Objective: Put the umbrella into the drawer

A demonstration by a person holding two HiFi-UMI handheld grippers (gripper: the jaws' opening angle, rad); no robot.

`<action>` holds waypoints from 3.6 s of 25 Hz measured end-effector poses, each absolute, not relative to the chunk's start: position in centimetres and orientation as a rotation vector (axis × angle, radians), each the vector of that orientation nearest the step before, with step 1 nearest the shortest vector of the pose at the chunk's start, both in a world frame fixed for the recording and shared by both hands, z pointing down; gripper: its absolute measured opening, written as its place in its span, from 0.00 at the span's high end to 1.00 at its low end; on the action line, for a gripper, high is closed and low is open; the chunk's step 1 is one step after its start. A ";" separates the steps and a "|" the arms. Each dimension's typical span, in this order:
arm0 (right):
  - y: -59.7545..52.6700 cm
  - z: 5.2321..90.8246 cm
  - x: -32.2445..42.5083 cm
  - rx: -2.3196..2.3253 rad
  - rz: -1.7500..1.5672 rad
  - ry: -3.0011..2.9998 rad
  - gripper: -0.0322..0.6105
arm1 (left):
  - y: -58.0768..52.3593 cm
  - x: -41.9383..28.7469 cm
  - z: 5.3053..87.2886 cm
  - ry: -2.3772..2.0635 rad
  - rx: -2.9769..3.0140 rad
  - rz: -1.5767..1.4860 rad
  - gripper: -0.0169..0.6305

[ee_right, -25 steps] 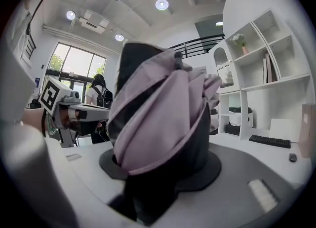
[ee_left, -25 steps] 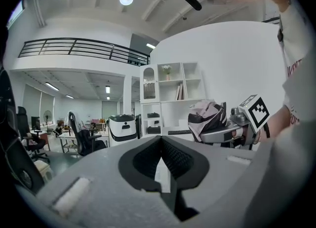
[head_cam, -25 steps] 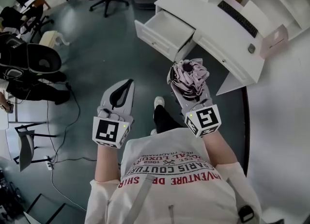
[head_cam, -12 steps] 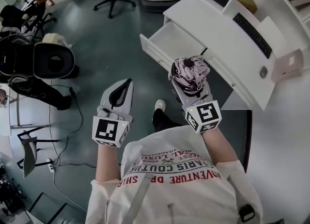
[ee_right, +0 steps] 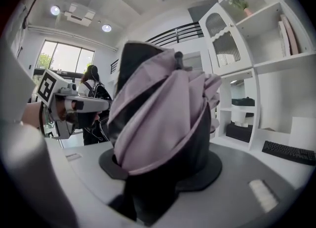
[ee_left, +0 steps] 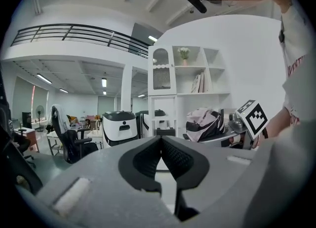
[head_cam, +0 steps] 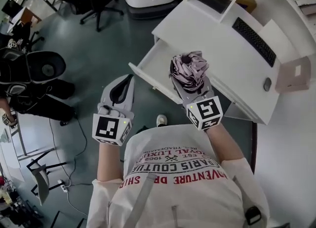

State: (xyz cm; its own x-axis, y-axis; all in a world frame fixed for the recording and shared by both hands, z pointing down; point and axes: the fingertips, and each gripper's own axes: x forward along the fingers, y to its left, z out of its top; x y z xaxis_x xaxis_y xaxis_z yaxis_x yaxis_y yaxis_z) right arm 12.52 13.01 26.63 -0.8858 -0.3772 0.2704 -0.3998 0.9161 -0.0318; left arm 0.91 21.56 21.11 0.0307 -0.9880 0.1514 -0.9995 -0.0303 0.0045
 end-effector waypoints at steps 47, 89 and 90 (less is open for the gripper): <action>2.6 71.2 3.8 0.505 0.779 -1.875 0.61 | -5.1 -7.1 47.7 -1.081 2.521 0.364 0.96; -5.8 35.7 3.1 1.213 0.261 -2.444 0.95 | -6.0 -8.5 30.5 -1.141 2.727 0.273 0.96; -5.8 34.4 3.4 1.252 0.232 -2.454 0.95 | -5.8 -8.3 29.6 -1.126 2.732 0.255 0.96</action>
